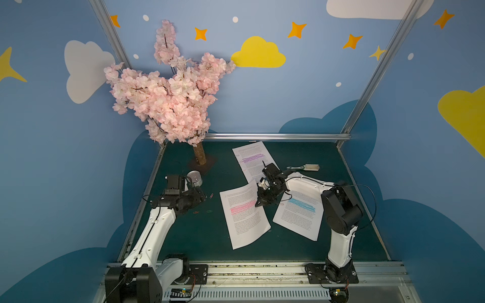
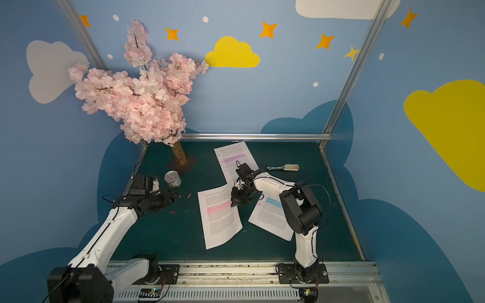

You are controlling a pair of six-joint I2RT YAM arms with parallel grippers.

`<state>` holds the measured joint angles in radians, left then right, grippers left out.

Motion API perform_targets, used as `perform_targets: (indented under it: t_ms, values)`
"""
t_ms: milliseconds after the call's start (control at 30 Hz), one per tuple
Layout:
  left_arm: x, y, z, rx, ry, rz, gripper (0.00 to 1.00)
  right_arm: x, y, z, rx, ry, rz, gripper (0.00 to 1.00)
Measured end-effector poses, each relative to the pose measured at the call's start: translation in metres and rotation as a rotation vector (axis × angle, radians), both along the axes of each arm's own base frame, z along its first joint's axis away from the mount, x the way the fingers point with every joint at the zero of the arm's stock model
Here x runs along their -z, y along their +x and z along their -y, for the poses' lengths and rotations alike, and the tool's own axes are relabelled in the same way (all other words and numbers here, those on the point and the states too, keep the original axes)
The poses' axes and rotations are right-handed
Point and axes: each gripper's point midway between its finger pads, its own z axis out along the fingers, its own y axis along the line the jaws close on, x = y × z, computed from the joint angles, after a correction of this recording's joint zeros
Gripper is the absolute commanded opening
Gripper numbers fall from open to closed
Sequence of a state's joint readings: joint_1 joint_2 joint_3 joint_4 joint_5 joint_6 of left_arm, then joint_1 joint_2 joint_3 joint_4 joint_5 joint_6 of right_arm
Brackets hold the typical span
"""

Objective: Unclip the paperclips from the documents
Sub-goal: Place the document at the center of the board.

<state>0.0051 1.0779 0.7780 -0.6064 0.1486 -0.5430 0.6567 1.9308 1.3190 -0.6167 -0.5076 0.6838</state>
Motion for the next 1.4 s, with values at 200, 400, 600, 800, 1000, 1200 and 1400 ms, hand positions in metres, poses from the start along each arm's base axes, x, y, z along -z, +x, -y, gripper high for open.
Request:
perform_targets:
  t_ms: [200, 400, 600, 800, 1000, 1200, 1400]
  values:
    - [-0.006, -0.006, 0.010, 0.037, -0.011, 0.006, 0.82, 0.013, 0.010, 0.001, 0.099, -0.039, 0.024, 0.00]
    - [-0.006, -0.013, 0.015, 0.070, -0.002, -0.008, 0.81, 0.015, 0.010, -0.011, 0.141, -0.044, 0.051, 0.07]
    - [-0.012, -0.016, 0.019, 0.117, 0.023, -0.009, 0.81, 0.029, -0.007, -0.004, 0.161, -0.083, -0.003, 0.52]
    - [-0.016, -0.012, 0.029, 0.185, 0.062, -0.012, 0.83, 0.005, -0.018, 0.022, 0.153, -0.144, 0.015, 0.70]
    - [-0.027, 0.011, 0.072, 0.346, 0.114, -0.005, 0.84, -0.063, -0.001, 0.084, 0.238, -0.133, 0.145, 0.73]
    - [-0.030, 0.050, 0.162, 0.560, 0.112, 0.026, 0.85, -0.088, 0.019, 0.172, 0.380, -0.196, 0.227, 0.75]
    - [0.007, 0.065, 0.252, 0.725, 0.035, 0.017, 0.85, -0.043, -0.003, 0.241, 0.504, -0.260, 0.092, 0.81]
